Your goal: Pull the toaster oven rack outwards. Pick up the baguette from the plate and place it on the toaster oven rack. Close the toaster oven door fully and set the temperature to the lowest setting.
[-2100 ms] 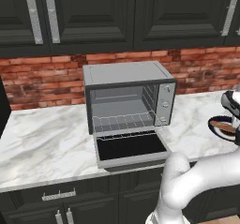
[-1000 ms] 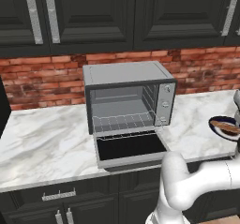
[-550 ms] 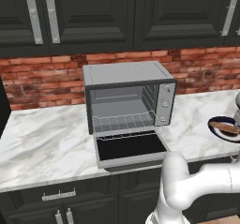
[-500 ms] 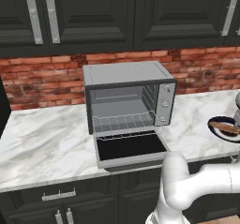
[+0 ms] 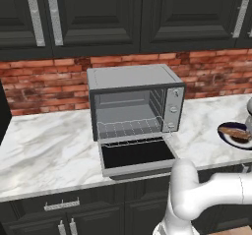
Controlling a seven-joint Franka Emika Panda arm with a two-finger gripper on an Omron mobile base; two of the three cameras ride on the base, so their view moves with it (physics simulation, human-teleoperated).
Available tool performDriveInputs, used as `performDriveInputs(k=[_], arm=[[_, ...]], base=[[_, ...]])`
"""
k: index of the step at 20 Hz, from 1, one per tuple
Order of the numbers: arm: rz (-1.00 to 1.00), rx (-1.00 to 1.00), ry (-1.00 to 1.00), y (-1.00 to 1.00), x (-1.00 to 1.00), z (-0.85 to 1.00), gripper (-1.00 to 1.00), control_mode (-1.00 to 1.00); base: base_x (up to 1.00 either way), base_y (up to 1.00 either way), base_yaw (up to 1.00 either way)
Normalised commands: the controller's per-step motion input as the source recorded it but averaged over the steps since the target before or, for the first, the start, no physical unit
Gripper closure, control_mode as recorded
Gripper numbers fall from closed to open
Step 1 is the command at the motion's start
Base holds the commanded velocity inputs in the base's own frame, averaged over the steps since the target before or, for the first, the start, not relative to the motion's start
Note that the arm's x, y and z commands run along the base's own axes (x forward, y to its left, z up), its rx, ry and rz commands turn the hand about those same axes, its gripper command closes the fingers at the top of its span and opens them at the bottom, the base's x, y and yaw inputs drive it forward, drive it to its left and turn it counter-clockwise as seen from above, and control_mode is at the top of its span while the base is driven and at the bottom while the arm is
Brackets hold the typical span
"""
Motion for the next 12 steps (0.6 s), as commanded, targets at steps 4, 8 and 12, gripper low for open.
performDriveInputs(k=[4,8,12], arm=[[-0.11,-0.04,-0.03,0.26,0.0,-0.3,1.0,-1.0],[-0.09,-0.04,-0.06,0.13,-0.01,-0.05,1.0,-1.0],[-0.01,0.0,-0.16,0.0,-0.16,0.66,1.0,-1.0]], base=[[0.0,0.0,0.0],[0.0,0.0,0.0],[0.0,0.0,0.0]])
